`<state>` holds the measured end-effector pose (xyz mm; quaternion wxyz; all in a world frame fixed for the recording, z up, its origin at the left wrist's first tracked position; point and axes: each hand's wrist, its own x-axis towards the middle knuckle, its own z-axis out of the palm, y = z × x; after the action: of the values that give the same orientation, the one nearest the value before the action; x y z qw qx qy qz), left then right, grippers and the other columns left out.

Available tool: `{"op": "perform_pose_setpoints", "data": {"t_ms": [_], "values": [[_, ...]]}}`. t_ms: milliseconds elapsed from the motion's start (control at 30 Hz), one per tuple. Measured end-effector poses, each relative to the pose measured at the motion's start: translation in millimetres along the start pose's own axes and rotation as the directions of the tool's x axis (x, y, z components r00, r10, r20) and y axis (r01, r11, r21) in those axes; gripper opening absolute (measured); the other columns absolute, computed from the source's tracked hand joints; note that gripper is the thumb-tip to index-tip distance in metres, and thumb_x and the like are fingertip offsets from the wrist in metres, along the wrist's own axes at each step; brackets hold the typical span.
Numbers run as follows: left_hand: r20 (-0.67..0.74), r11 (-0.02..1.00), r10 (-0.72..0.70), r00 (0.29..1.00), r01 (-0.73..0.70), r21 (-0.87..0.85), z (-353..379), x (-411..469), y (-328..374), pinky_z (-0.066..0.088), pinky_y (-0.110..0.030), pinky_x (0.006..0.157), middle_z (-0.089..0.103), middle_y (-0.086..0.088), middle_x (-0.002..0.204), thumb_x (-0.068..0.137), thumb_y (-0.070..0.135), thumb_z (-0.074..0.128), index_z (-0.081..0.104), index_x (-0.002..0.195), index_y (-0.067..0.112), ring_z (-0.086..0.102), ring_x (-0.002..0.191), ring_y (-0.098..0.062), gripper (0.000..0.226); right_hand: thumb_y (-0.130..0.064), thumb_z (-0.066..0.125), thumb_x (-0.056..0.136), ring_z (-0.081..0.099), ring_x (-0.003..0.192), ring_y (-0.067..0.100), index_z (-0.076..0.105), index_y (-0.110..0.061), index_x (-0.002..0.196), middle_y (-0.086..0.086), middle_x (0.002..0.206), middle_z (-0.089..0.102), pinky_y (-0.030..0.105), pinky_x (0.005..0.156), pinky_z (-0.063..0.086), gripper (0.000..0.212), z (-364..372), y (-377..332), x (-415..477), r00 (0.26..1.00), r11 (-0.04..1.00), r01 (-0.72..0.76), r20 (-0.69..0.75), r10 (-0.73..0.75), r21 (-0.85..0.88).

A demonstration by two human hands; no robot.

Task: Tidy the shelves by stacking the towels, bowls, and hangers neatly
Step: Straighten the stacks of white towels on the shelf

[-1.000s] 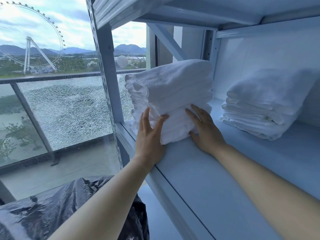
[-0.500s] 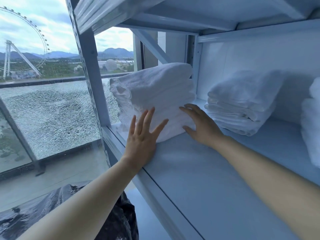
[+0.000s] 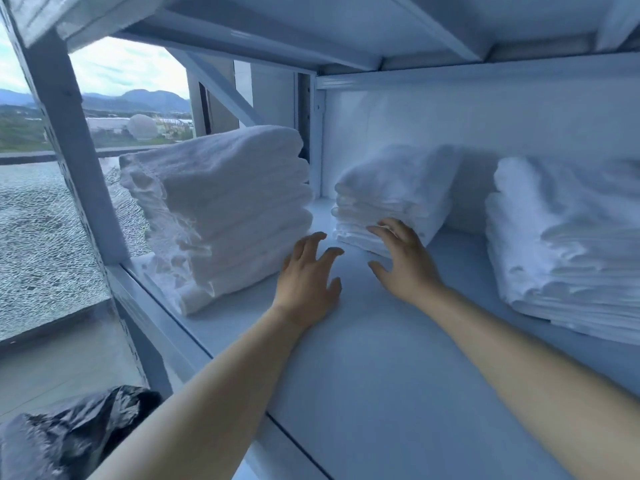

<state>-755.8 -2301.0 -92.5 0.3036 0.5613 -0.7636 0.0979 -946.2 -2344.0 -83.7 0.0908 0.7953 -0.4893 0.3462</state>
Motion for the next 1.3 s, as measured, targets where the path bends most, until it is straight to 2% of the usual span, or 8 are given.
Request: {"op": "perform_pose_setpoints", "data": {"t_ms": [133,267,533,733,967,1067,1167,1300], "values": [[-0.062,0.995,-0.03,0.998,0.024,-0.097,-2,-4,-8,0.043,-0.036,0.088,0.047,0.001,0.13,0.084,0.024,0.056,0.052,0.122,0.024,0.042,0.12,-0.022,0.039,-0.018,0.069,0.077,0.038,0.128,0.025,0.048,-0.016,0.13,0.003,0.139,0.04,0.034,0.099,0.039,0.057,-2,9,-7,0.999,1.0,-0.024,0.027,0.024,0.006],[-0.056,0.99,-0.089,0.994,0.082,-0.119,-7,-12,-12,0.043,-0.032,0.078,0.05,0.002,0.125,0.085,0.024,0.054,0.051,0.123,0.023,0.043,0.117,-0.021,0.038,-0.016,0.068,0.078,0.038,0.128,0.028,0.049,-0.013,0.13,0.008,0.14,0.04,0.041,0.099,0.04,0.055,-10,13,8,1.0,0.997,-0.01,-0.002,0.01,-0.082],[-0.065,0.975,-0.161,0.985,0.149,-0.165,-9,-14,-20,0.045,-0.03,0.075,0.05,0.003,0.125,0.085,0.021,0.053,0.05,0.125,0.022,0.045,0.116,-0.018,0.04,-0.029,0.07,0.076,0.009,0.142,0.023,0.032,-0.025,0.141,0.001,0.155,0.012,0.052,0.106,0.01,0.075,11,7,35,0.998,0.88,-0.02,0.047,0.048,-0.475],[-0.038,0.976,-0.152,0.988,0.144,-0.162,-9,-13,-19,0.045,-0.03,0.076,0.051,0.004,0.124,0.083,0.019,0.054,0.049,0.125,0.022,0.045,0.117,-0.017,0.042,-0.015,0.068,0.074,-0.001,0.144,0.018,0.023,-0.025,0.143,-0.001,0.157,-0.002,0.049,0.105,0.015,0.083,5,26,35,0.988,0.763,0.041,0.138,0.064,-0.645],[-0.039,0.978,-0.143,0.989,0.135,-0.156,-9,-14,-20,0.047,-0.032,0.075,0.051,0.002,0.123,0.081,0.017,0.054,0.049,0.125,0.021,0.045,0.116,-0.019,0.044,-0.01,0.065,0.073,0.001,0.144,0.021,0.029,-0.018,0.14,0.002,0.157,0.001,0.051,0.107,0.015,0.076,8,20,35,0.989,0.76,0.04,0.134,0.062,-0.648],[-0.023,0.98,-0.141,0.99,0.136,-0.147,-9,-14,-20,0.046,-0.032,0.077,0.051,0.002,0.124,0.081,0.017,0.054,0.049,0.125,0.02,0.045,0.117,-0.02,0.044,0.003,0.06,0.073,0.01,0.144,0.024,0.045,-0.015,0.132,0.005,0.156,0.015,0.053,0.108,0.014,0.063,11,22,29,0.997,0.797,0.052,0.078,-0.006,-0.602],[-0.003,0.978,-0.142,0.99,0.14,-0.156,-8,-12,-21,0.045,-0.03,0.08,0.05,0.001,0.124,0.082,0.016,0.054,0.049,0.125,0.02,0.045,0.117,-0.02,0.044,0.012,0.063,0.068,0.037,0.134,0.03,0.062,-0.008,0.112,0.012,0.142,0.044,0.057,0.105,0.024,0.048,16,24,24,0.995,0.814,0.047,-0.043,-0.088,-0.579],[-0.011,0.971,-0.153,0.988,0.148,-0.186,-8,-11,-22,0.043,-0.029,0.08,0.052,0.0,0.123,0.081,0.015,0.055,0.051,0.124,0.019,0.047,0.116,-0.019,0.043,0.012,0.067,0.062,0.054,0.119,0.032,0.065,-0.004,0.106,0.015,0.122,0.06,0.06,0.097,0.034,0.047,18,21,25,0.983,0.805,0.027,-0.13,-0.129,-0.593]]}}
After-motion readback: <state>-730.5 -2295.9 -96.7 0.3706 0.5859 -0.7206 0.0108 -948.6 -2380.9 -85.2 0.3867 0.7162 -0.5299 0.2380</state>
